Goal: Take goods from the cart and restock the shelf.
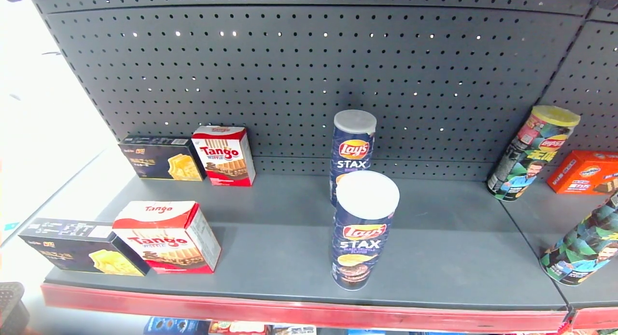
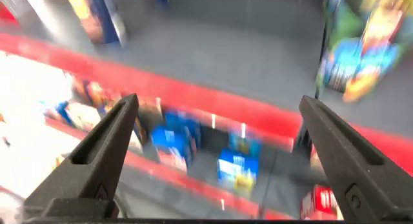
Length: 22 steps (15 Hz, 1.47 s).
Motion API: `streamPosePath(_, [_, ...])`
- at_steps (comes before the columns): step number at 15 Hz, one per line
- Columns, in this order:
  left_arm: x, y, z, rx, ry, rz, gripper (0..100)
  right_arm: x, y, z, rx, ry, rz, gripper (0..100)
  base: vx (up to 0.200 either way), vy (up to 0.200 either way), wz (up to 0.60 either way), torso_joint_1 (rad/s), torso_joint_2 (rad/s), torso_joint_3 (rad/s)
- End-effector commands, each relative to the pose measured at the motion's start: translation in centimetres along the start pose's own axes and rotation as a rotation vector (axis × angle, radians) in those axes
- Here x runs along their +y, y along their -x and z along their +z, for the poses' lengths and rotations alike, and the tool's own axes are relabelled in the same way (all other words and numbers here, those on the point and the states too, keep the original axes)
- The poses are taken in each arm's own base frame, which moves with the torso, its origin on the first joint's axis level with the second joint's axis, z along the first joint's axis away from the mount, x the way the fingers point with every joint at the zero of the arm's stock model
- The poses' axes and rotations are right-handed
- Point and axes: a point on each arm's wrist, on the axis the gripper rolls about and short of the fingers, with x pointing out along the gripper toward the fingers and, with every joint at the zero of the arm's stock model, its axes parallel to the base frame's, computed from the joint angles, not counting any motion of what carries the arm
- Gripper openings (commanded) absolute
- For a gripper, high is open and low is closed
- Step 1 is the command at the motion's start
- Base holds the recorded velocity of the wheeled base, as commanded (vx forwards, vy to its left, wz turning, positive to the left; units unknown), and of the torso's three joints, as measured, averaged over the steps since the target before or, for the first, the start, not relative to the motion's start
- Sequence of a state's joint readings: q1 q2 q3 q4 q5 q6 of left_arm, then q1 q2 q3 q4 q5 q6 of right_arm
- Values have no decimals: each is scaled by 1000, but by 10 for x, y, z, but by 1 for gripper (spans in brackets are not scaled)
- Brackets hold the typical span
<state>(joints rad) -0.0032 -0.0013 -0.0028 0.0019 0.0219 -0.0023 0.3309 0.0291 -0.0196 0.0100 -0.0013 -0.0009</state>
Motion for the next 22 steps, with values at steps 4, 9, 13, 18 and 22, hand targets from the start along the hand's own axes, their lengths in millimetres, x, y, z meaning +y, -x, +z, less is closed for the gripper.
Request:
streamPosePath(4, [0,0,0,1,2,1,100,1,-11,-2,145,-23,-240,100,0,0,0,0,0,0])
streamPosePath(9, [0,0,0,1,2,1,100,6,-1,-5,-17,-28,-377,100,0,0,0,0,0,0])
streamPosePath(13, [0,0,0,1,2,-5,100,6,-1,-5,-15,-13,-371,100,0,0,0,0,0,0])
streamPosePath(18, [0,0,-1,2,1,3,100,7,-1,-5,-16,-13,-366,100,0,0,0,0,0,0])
streamPosePath(22, [0,0,0,1,2,-2,100,7,-1,-5,-16,-13,-365,100,-50,0,0,1,-1,-1])
